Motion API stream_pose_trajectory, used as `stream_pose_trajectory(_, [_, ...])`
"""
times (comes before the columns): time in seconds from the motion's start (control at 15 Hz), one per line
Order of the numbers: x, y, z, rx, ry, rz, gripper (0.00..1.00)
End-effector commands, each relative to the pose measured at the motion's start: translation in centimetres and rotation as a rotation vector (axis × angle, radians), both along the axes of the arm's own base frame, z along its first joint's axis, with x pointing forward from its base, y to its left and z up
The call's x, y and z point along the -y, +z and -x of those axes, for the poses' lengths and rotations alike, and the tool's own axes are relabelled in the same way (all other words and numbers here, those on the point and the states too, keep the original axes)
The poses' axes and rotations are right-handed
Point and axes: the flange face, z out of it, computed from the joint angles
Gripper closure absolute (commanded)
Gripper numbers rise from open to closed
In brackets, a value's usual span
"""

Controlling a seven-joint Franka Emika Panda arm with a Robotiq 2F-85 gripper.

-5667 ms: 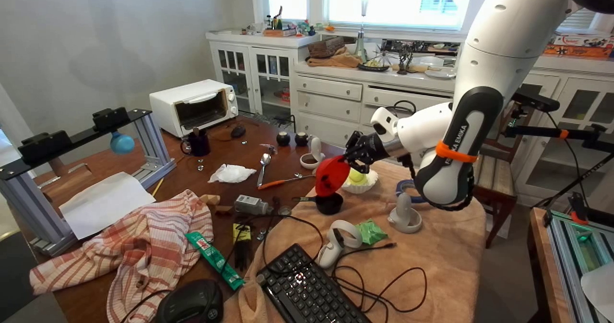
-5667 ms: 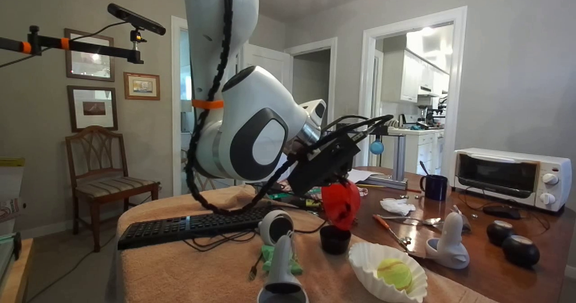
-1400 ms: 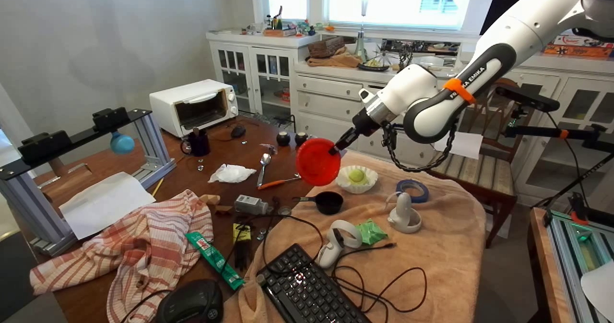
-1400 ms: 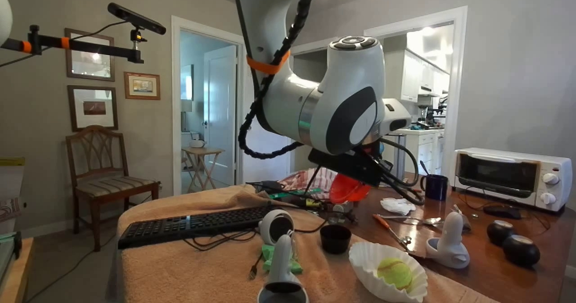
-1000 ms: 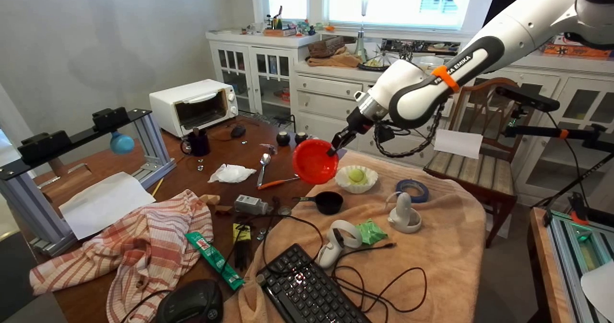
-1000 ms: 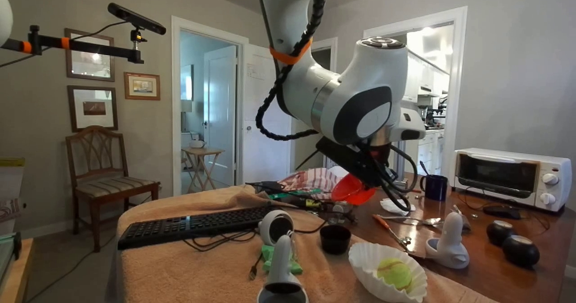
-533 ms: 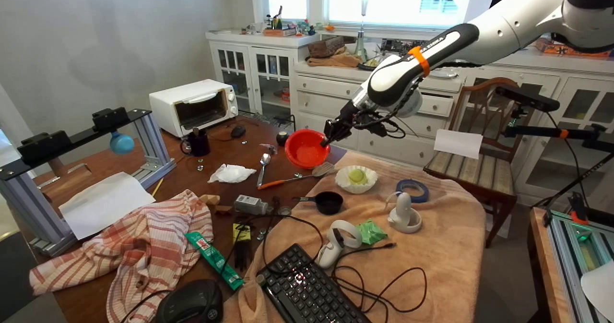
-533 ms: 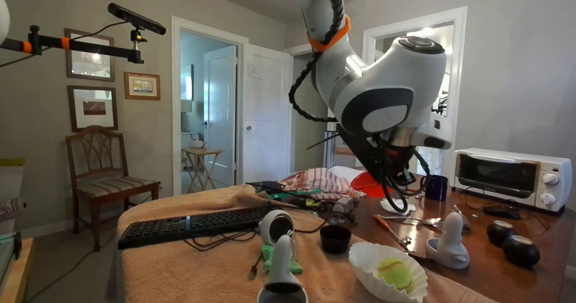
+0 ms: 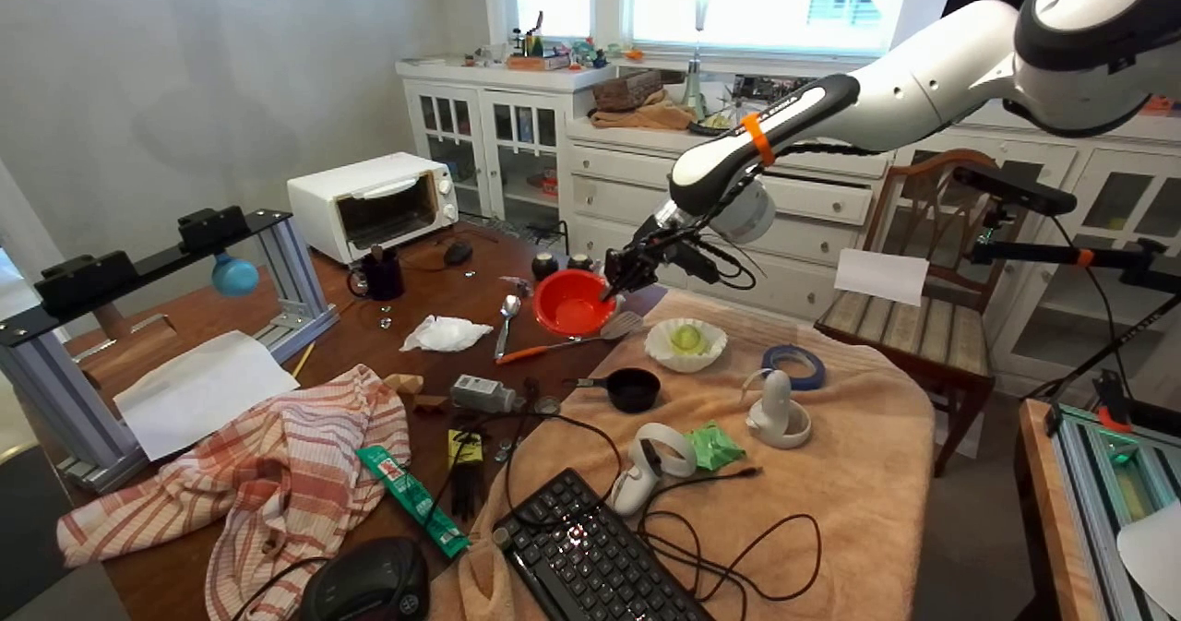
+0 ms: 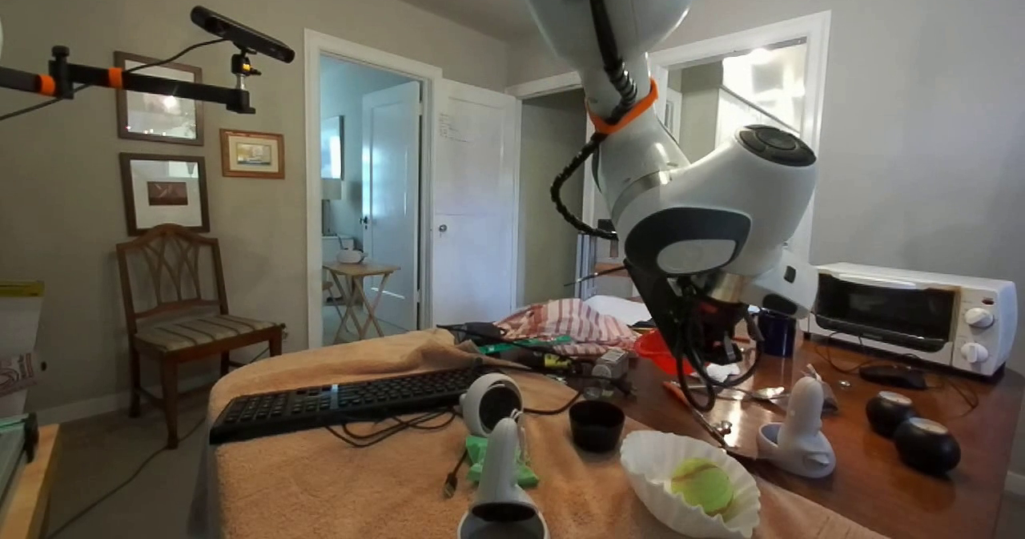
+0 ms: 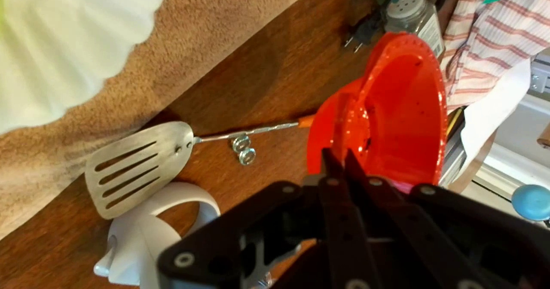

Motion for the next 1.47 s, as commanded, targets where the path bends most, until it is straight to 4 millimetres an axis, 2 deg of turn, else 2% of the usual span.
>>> stream_pose_trajectory(0.0, [0.0,-2.0,-2.6,-0.015,0.014,-0.062,0.99])
stream_pose_trajectory(0.33, [0.7,-3.9,-3.7,-0.085,0.031,-0.094,0.99])
stream_pose_trajectory(0.87, [1.8,-6.7,-4.3,-0.201,0.067,-0.089,0.99])
stream_pose_trajectory(1.4, [0.4,-8.1,-5.1,-0.245,0.119,-0.092,0.99])
